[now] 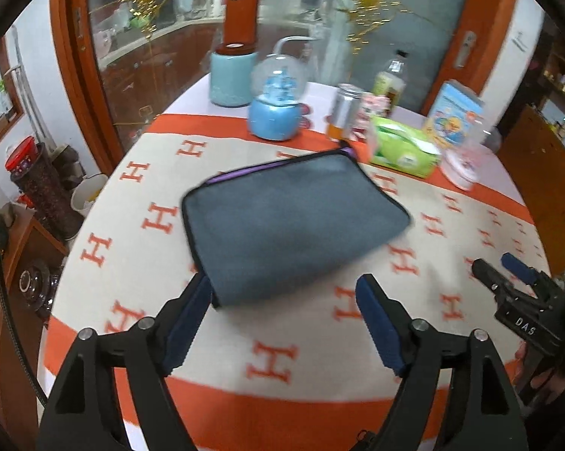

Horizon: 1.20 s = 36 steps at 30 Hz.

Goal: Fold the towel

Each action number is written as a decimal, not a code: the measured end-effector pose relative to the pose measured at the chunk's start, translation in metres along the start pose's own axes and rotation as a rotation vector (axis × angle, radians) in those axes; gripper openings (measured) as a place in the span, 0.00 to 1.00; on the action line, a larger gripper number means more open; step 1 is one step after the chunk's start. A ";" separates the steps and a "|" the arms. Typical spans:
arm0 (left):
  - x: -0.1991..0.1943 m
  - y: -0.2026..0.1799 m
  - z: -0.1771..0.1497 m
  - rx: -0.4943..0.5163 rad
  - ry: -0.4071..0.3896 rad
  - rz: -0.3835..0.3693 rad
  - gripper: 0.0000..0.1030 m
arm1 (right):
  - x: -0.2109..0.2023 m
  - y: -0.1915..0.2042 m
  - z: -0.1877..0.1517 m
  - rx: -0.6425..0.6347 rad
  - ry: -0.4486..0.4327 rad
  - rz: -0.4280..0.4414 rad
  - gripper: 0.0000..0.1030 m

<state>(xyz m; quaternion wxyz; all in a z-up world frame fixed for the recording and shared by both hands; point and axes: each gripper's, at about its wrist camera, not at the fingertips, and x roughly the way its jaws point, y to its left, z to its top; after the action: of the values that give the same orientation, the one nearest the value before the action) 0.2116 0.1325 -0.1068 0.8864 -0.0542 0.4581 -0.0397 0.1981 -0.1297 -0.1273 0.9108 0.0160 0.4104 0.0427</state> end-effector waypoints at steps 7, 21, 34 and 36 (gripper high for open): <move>-0.037 -0.052 -0.046 0.063 -0.023 -0.048 0.82 | -0.058 -0.027 -0.043 0.012 0.004 -0.020 0.79; -0.083 -0.098 -0.096 0.089 -0.014 -0.074 0.85 | -0.137 -0.061 -0.100 0.039 0.068 -0.065 0.86; -0.109 -0.130 -0.092 0.156 -0.028 -0.018 0.86 | -0.182 -0.062 -0.103 0.038 0.111 -0.084 0.90; -0.110 -0.131 -0.086 0.151 -0.023 -0.013 0.86 | -0.187 -0.059 -0.099 0.041 0.103 -0.081 0.90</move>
<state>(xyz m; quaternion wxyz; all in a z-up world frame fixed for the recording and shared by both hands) 0.0748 0.0106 -0.0497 0.8929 0.0095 0.4431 -0.0795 0.0049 -0.2059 -0.0574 0.8889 0.0159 0.4578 -0.0019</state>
